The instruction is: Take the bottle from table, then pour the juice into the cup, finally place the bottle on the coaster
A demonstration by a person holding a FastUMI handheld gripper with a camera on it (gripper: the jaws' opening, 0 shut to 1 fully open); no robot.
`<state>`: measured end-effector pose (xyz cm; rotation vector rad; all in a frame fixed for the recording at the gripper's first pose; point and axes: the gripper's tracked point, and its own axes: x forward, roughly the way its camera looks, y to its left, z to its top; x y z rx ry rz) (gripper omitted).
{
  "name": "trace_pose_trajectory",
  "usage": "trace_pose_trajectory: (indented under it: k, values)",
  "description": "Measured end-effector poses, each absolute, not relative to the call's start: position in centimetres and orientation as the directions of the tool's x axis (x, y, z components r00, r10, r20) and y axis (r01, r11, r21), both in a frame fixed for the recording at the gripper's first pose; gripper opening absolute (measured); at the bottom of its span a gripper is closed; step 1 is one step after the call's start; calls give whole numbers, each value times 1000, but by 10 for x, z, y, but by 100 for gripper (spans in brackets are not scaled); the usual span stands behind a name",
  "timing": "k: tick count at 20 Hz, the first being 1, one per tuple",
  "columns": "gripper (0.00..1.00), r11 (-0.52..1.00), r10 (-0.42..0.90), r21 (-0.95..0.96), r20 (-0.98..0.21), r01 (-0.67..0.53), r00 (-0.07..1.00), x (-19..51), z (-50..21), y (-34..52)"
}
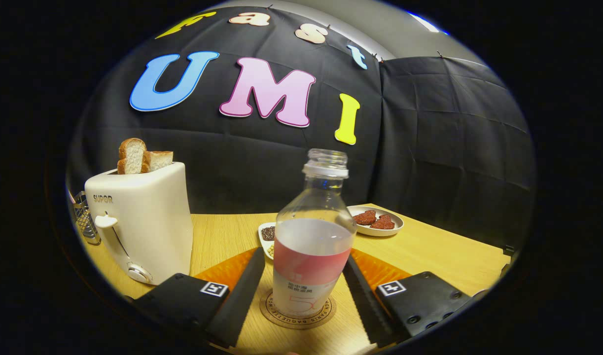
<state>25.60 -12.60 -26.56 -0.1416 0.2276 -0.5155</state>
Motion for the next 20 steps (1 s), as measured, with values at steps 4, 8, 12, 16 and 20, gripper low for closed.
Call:
trace_pose_trajectory:
  k: [4,8,12,16,20]
  values:
    - [97,869,-493,-161,-189,469,849,250,-263,-122]
    - [97,865,-499,-168,-179,473,848,240,-252,-116]
    - [97,870,-488,-170,-177,462,854,225,-238,-101]
    - [97,880,-471,-168,-170,445,866,199,-214,-88]
    - [97,892,-446,-152,-145,425,883,168,-181,-78]
